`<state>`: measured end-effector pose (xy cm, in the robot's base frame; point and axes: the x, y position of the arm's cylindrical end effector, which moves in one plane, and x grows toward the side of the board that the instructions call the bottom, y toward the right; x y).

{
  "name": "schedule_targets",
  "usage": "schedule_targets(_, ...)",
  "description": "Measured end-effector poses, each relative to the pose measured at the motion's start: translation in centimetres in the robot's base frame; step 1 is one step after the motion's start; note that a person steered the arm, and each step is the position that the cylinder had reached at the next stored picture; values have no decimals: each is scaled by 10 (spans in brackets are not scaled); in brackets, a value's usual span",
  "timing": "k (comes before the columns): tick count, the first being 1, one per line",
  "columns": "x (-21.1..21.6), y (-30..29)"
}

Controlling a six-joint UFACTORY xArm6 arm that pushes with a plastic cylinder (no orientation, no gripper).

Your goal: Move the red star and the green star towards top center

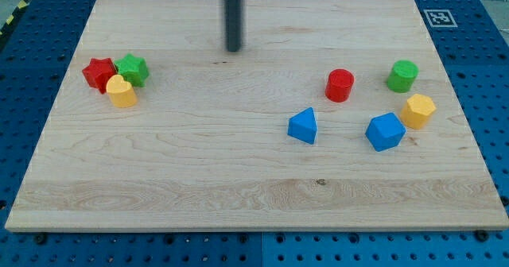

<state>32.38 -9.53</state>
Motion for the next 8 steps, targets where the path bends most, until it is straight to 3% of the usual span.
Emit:
schedule_targets(2,6,-207)
schedule_targets(5,24,-210)
schedule_targets(7,102,-209)
schedule_targets(8,98,-206)
